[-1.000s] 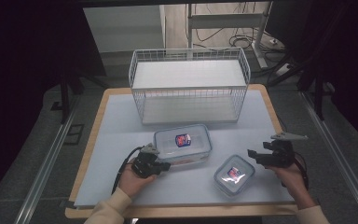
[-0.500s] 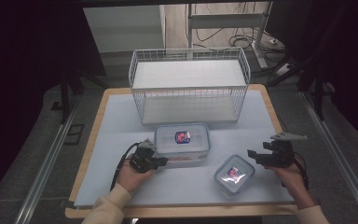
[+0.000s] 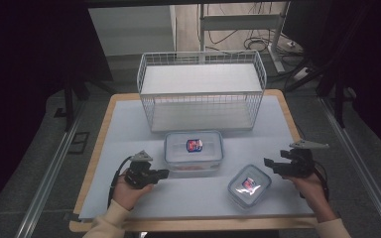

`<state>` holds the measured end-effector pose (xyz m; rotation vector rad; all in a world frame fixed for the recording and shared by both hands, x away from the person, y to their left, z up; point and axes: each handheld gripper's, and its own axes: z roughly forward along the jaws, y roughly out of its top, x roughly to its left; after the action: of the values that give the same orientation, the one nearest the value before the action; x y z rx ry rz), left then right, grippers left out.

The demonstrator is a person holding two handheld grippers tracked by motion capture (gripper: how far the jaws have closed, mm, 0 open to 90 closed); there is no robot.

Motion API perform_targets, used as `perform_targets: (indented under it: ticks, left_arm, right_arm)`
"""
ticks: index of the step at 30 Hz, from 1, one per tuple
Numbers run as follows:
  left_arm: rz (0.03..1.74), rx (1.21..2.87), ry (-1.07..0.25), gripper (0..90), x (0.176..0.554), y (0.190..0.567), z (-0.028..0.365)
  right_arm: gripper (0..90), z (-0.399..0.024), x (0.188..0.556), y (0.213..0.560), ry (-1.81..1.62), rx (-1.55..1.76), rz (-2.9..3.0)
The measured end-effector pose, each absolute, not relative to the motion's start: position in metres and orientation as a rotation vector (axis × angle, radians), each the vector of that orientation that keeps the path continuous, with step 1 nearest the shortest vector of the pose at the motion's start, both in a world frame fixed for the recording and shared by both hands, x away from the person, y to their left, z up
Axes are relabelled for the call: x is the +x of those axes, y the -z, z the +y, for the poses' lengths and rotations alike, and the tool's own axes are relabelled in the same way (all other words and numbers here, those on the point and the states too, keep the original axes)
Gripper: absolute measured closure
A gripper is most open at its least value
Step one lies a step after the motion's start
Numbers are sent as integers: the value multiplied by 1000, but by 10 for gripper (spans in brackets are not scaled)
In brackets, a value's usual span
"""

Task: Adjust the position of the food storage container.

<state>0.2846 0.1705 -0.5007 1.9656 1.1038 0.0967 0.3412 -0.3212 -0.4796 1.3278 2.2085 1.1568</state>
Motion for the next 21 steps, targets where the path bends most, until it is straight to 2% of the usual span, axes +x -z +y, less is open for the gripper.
perform_targets:
  ticks: [3,6,10,12,17,21]
  left_arm:
    - [1145,1907,-142,815,283,492,183]
    - [1183,1869,-193,694,284,489,191]
    - [1218,1836,-222,419,286,484,197]
    - [1230,1829,-224,337,287,482,199]
    - [1264,1800,-203,240,289,482,202]
    - [1275,1785,-202,204,290,480,203]
  right_arm:
    - [198,-319,339,477,-1175,1303,2186]
    - [199,-317,337,472,-1207,1278,2172]
    - [189,-312,335,467,-1242,1253,2183]
    - [179,-310,335,466,-1264,1246,2193]
    - [152,-305,334,462,-1324,1234,2199]
    - [143,-301,332,458,-1358,1227,2203]
